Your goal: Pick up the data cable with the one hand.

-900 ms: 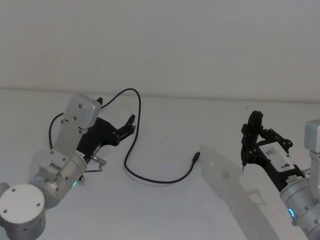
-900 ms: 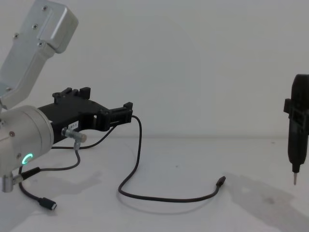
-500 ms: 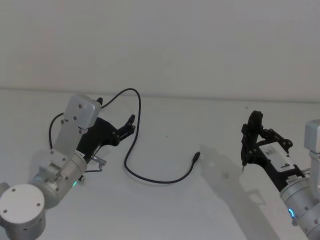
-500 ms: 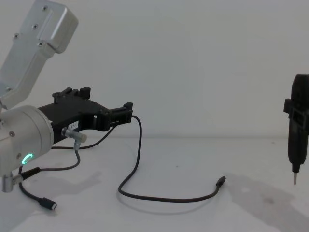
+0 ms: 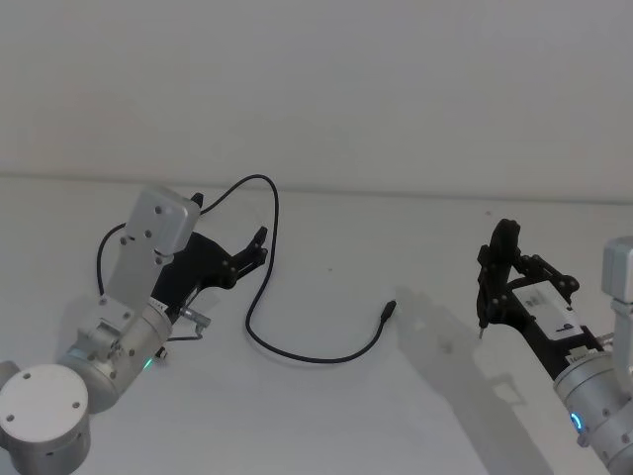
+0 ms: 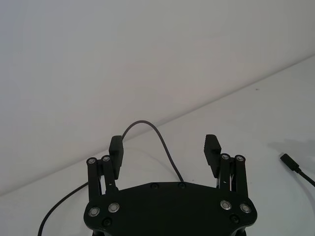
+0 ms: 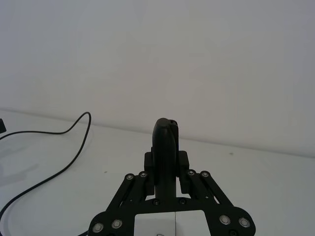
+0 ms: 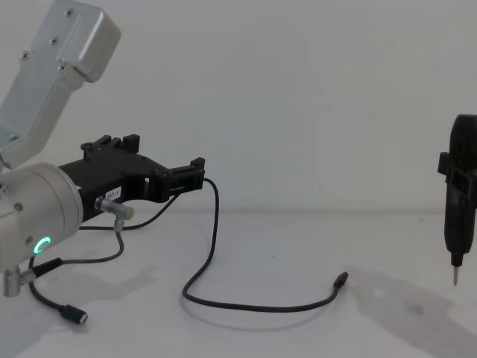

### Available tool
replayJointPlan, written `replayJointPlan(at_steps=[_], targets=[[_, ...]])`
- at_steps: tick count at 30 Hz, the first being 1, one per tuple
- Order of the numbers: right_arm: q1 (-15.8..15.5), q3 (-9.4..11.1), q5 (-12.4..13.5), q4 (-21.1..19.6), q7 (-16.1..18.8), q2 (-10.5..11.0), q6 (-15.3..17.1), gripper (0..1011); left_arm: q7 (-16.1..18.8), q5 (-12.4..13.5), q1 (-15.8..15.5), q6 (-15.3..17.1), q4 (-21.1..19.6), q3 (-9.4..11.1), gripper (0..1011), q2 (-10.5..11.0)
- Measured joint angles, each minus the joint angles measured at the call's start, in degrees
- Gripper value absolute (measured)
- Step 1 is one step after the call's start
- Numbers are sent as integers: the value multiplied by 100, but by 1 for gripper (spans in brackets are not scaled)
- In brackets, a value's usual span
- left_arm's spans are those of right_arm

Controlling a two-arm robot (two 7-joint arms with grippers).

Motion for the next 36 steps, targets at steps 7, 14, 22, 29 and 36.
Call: replayJointPlan(at_steps=[7,14,22,29,36], targets=[[0,0,0,0,0,0,0,268,0,0,0,0,0,0,1002,0],[0,0,0,0,0,0,0,268,0,0,0,0,0,0,1002,0],[0,0,0,0,0,0,0,268,0,0,0,0,0,0,1002,0],[0,0,0,0,0,0,0,268,0,0,0,0,0,0,1001,0],[0,0,0,0,0,0,0,268,-2,1,0,0,-2,0,1002,0]])
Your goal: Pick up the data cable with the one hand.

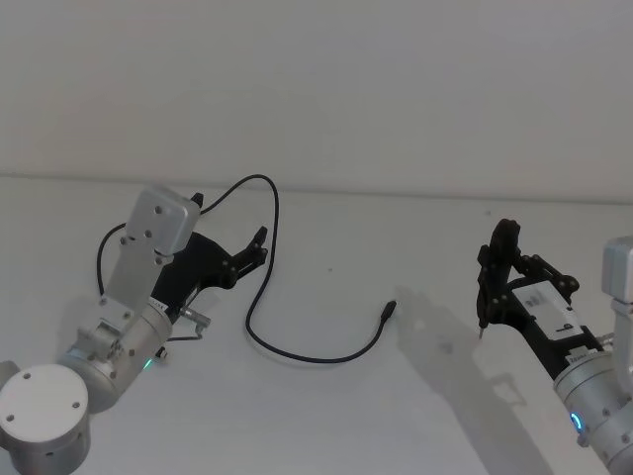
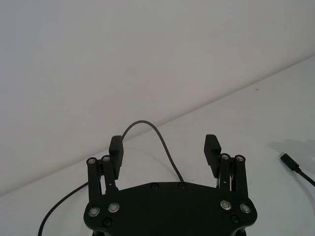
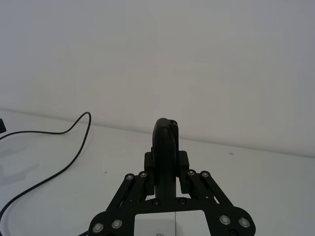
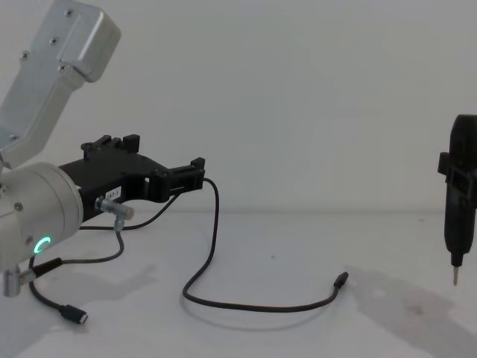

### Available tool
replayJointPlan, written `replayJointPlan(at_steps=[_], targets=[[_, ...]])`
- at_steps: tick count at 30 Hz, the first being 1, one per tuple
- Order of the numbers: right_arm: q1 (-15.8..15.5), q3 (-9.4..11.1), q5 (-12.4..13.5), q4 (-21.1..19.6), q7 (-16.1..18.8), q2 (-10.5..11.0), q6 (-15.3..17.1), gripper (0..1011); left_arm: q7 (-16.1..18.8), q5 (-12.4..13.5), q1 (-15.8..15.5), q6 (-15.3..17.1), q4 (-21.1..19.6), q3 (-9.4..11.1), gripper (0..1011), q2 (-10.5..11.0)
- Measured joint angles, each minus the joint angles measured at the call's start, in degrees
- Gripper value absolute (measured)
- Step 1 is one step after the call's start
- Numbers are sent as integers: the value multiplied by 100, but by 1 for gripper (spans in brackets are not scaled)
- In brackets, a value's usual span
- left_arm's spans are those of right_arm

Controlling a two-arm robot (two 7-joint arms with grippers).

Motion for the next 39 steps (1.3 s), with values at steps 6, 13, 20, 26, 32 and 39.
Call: replayJointPlan(at_steps=[6,13,20,26,32,39], targets=[[0,0,0,0,0,0,0,268,-117,20,-13,0,-28,28,1002,53],[0,0,0,0,0,0,0,268,-401,62,-56,2,-101,101,1001,192],[0,0,0,0,0,0,0,268,-882,96,-147,97,-257,223,1001,459],[0,0,0,0,0,0,0,268,-1366,141,-268,258,-407,346,1001,703],[0,0,0,0,0,0,0,268,-1838,221,-427,509,-553,498,1002,925],[0,0,0,0,0,0,0,268,-2371,347,-676,903,-696,725,1001,1115]])
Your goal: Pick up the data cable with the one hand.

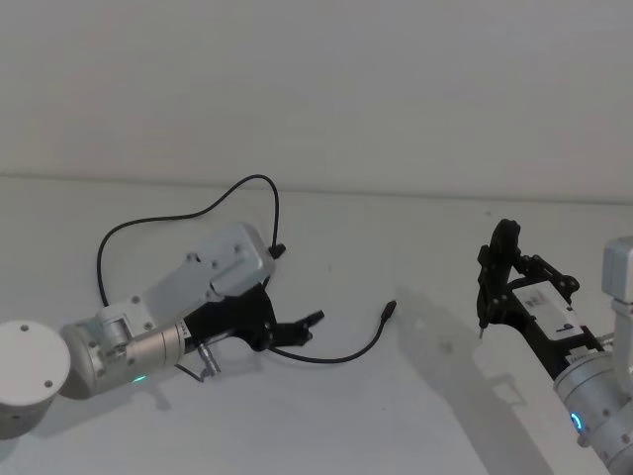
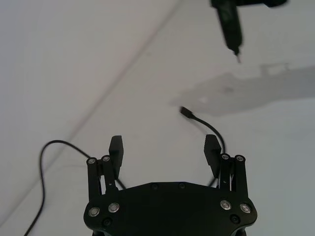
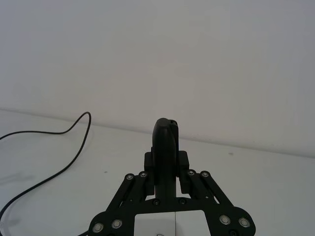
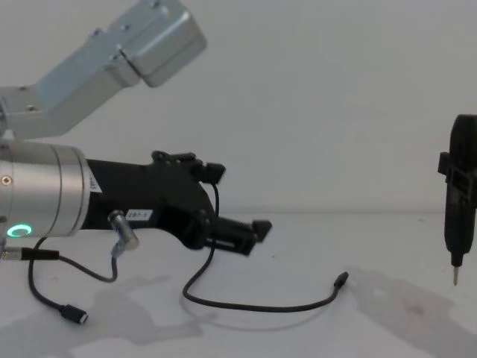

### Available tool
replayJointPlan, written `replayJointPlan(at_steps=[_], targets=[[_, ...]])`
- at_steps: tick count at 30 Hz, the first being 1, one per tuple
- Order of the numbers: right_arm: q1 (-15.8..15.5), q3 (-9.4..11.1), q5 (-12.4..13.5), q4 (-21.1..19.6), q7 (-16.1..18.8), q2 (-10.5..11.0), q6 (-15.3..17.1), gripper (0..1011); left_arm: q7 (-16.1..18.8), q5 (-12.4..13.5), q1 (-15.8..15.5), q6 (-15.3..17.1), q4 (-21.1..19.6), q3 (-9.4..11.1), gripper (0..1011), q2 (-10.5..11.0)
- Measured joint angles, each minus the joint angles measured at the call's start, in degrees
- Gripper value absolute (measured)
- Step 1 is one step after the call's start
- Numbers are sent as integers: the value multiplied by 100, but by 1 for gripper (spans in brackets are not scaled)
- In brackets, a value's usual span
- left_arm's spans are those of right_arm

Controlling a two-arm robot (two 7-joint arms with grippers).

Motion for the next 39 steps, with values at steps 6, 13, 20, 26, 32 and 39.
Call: replayJointPlan(at_steps=[6,13,20,26,32,39], targets=[[0,0,0,0,0,0,0,268,-406,124,-227,382,-62,204,1002,71],[0,0,0,0,0,0,0,268,-887,299,-565,856,-59,511,1001,47],[0,0,0,0,0,0,0,268,-1094,405,-742,1167,27,652,1002,-61],[0,0,0,0,0,0,0,268,-1151,486,-853,1378,167,730,1002,-202],[0,0,0,0,0,0,0,268,-1158,596,-937,1501,350,813,1001,-332],[0,0,0,0,0,0,0,268,-1155,730,-1009,1573,552,901,1002,-472]])
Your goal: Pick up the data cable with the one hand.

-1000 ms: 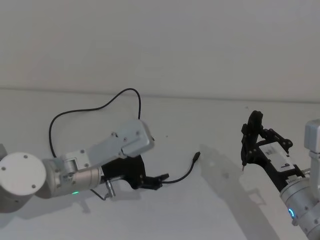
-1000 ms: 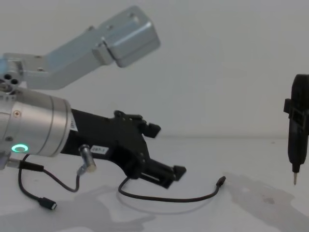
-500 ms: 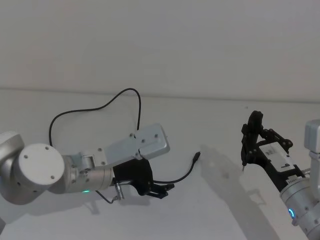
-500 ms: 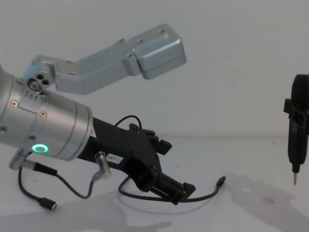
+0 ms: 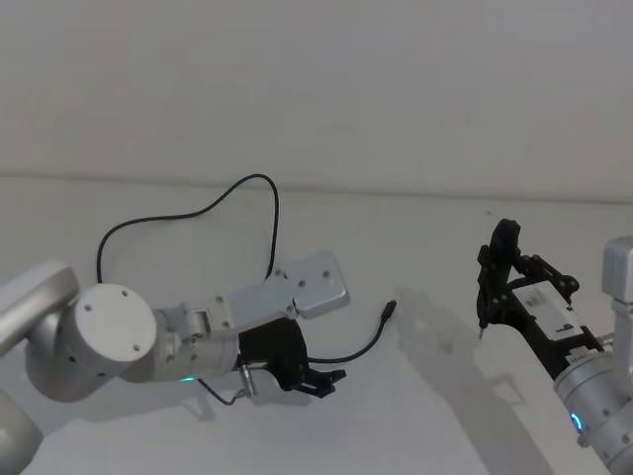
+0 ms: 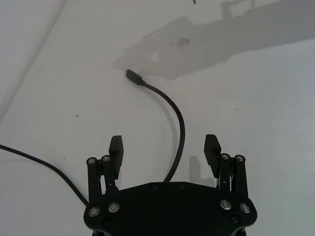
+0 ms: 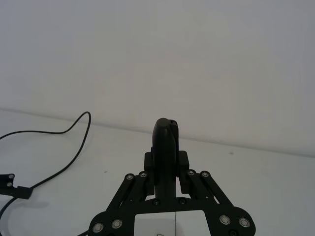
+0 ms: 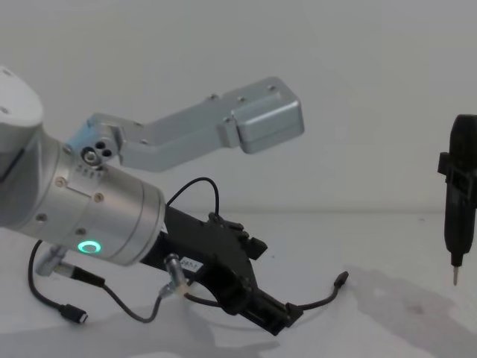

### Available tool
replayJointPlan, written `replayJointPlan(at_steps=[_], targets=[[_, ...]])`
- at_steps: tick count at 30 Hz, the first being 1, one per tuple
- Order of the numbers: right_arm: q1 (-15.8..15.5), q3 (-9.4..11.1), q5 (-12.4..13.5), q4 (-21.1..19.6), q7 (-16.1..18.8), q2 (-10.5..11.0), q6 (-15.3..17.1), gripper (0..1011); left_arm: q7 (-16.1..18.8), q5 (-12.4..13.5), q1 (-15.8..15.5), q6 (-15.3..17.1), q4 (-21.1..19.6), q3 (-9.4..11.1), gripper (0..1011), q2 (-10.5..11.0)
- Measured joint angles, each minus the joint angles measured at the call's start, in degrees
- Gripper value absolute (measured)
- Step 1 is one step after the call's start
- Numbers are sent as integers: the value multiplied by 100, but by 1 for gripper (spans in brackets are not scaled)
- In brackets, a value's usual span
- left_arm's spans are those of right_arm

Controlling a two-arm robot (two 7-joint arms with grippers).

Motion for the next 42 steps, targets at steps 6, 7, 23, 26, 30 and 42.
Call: replayJointPlan(at_steps=[6,7,23,26,30,42], targets=[[0,0,0,0,0,0,0,268,38,106,-39,36,151,63,1001,-130],[0,0,0,0,0,0,0,268,45,118,-42,40,166,69,1001,-144],[0,0,0,0,0,1,0,268,243,369,-51,110,418,162,1001,-425],[0,0,0,0,0,0,0,268,270,397,-45,113,446,167,1001,-458],[0,0,0,0,0,0,0,268,327,451,-34,121,499,171,1002,-521],[0,0,0,0,0,0,0,268,413,538,-5,131,578,171,832,-619]])
